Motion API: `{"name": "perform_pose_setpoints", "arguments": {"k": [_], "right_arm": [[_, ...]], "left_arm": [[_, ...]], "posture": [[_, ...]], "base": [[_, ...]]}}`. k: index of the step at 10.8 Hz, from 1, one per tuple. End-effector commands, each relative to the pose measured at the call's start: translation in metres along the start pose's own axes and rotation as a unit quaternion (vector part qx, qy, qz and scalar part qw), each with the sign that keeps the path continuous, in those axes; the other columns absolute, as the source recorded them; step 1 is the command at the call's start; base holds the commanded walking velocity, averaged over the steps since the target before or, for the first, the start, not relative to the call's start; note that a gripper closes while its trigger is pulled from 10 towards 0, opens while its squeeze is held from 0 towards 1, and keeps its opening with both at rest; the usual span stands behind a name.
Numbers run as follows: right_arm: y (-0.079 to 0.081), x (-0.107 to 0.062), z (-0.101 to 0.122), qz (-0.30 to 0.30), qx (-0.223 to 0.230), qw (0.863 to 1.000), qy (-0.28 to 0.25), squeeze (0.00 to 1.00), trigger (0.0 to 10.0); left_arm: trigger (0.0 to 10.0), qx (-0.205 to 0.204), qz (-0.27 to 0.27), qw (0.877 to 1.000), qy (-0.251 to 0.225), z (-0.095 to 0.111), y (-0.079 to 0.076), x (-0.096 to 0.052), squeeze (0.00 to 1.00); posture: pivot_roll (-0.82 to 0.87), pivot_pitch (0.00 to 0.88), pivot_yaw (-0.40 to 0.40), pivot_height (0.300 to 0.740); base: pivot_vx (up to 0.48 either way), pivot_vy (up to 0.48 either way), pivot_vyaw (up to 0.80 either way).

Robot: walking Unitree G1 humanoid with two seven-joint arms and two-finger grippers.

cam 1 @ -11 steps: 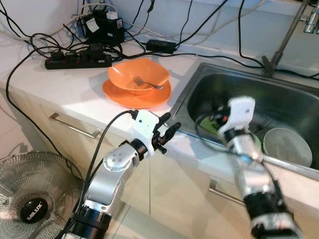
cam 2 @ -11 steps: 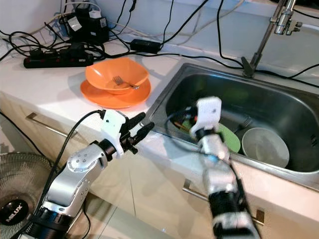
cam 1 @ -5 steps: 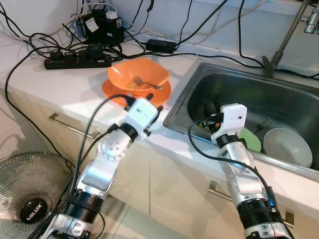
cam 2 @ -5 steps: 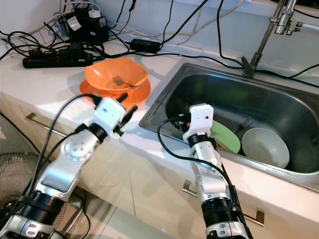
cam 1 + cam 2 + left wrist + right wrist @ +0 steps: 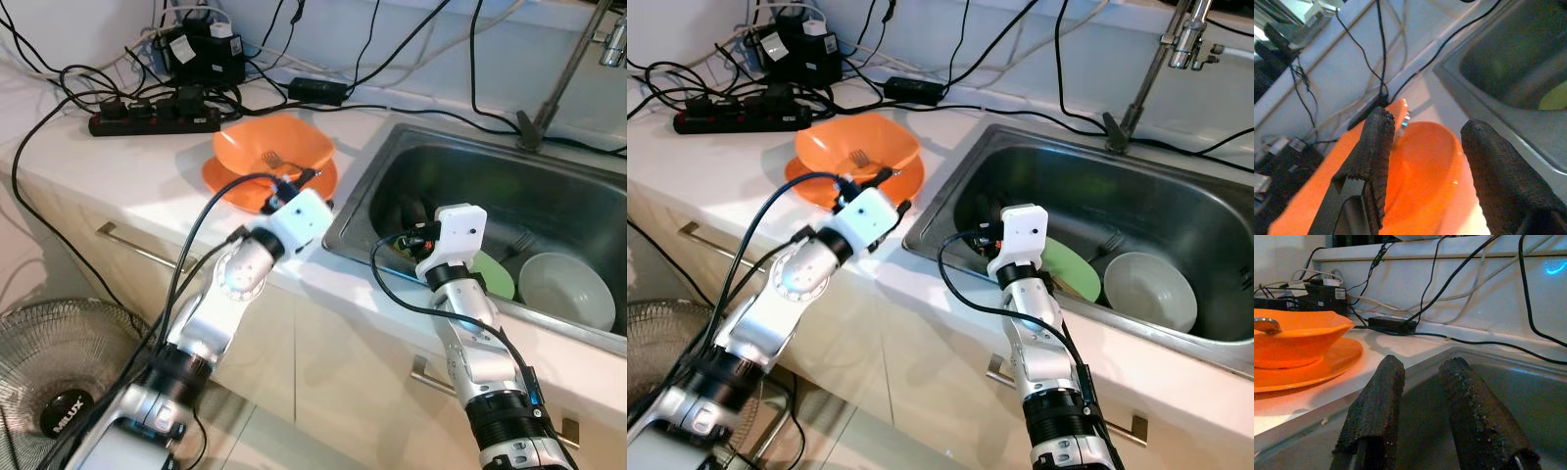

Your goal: Kitchen organization

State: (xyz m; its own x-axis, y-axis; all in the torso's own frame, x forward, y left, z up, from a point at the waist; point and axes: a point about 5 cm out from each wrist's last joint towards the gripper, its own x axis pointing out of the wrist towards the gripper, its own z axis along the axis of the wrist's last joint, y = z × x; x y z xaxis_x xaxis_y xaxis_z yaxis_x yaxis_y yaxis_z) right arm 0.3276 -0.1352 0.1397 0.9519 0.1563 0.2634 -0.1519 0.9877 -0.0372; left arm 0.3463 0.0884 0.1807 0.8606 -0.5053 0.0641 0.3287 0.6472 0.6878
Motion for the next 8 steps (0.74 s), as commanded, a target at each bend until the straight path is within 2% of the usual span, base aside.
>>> {"name": "perform_pose_setpoints", "arguments": {"k": [1, 3, 5, 8], "right_arm": [[-0.001, 0.000, -0.003, -0.003, -0.002, 1.000, 0.010, 0.00, 10.0], [-0.001, 0.002, -0.001, -0.004, -0.003, 1.000, 0.008, 0.00, 10.0], [-0.002, 0.002, -0.001, -0.005, -0.004, 1.000, 0.009, 0.00, 10.0], [-0.003, 0.001, -0.001, -0.007, -0.005, 1.000, 0.009, 0.00, 10.0]], "left_arm": [[10.0, 0.026, 0.003, 1.000, -0.011, 0.006, 0.005, 0.007, 0.00], [10.0, 0.065, 0.007, 0.998, -0.008, 0.009, 0.013, 0.021, 0.00], [10.0, 0.086, 0.006, 0.996, 0.009, 0.007, 0.017, 0.031, 0.00], [10.0, 0.102, -0.014, 0.994, 0.031, 0.003, 0.015, 0.039, 0.00]], "posture": [[0.19, 0.000, -0.012, 0.740], [0.18, 0.000, -0.010, 0.740], [0.18, 0.000, -0.009, 0.740], [0.17, 0.005, -0.006, 0.740]], "base": [[0.000, 0.000, 0.00], [0.000, 0.000, 0.00], [0.000, 0.000, 0.00], [0.000, 0.000, 0.00]]}}
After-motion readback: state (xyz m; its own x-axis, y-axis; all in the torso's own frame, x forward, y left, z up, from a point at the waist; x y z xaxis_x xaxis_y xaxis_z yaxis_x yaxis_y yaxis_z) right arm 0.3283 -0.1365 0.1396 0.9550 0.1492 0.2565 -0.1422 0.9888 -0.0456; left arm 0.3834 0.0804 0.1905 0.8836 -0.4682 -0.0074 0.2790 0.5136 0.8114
